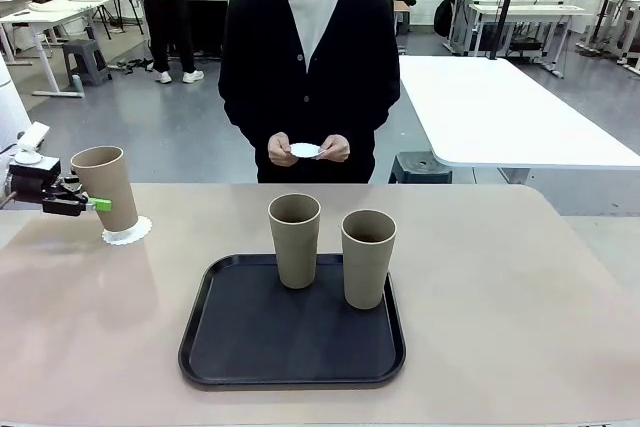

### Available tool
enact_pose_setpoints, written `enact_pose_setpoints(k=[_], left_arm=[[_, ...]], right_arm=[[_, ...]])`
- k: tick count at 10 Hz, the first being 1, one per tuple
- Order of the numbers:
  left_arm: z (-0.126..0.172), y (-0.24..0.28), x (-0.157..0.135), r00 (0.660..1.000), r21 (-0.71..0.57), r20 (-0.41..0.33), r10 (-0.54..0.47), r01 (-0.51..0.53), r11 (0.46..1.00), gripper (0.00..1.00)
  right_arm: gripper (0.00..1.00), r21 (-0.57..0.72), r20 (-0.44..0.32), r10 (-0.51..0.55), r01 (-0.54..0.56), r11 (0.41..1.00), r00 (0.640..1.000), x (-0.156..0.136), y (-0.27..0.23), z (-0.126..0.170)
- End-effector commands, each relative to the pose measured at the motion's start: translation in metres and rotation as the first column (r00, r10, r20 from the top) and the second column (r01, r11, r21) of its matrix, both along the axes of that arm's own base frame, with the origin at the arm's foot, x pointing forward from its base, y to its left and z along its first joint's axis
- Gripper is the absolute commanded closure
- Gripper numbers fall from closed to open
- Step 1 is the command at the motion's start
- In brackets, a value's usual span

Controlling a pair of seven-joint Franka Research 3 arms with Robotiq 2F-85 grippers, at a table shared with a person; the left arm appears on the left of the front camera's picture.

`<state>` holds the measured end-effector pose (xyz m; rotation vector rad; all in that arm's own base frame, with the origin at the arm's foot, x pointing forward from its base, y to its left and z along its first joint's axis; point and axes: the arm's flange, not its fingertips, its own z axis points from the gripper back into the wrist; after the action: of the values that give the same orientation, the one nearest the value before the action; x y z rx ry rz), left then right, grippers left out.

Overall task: Place coasters on the table and set cups on them.
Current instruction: Pick up one Reusable plastic cup and place it on a coaster set by the human.

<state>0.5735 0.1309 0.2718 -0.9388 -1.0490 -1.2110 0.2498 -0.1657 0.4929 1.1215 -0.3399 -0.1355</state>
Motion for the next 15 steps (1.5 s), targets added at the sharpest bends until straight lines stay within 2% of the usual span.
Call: enact_pose_setpoints(k=[1,15], left_arm=[[-0.001,0.003,0.008,0.999,-0.026,0.021,-0.025,0.025,0.999,0.15],[-0.021,-0.006,0.005,0.998,0.014,-0.006,-0.067,0.067,0.998,0.15]], right_arm=[[0.00,0.020,0.016,0.002,-0.002,1.000,1.000,0.002,0.000,0.001],[0.00,0.020,0.016,0.002,-0.002,1.000,1.000,0.002,0.000,0.001]])
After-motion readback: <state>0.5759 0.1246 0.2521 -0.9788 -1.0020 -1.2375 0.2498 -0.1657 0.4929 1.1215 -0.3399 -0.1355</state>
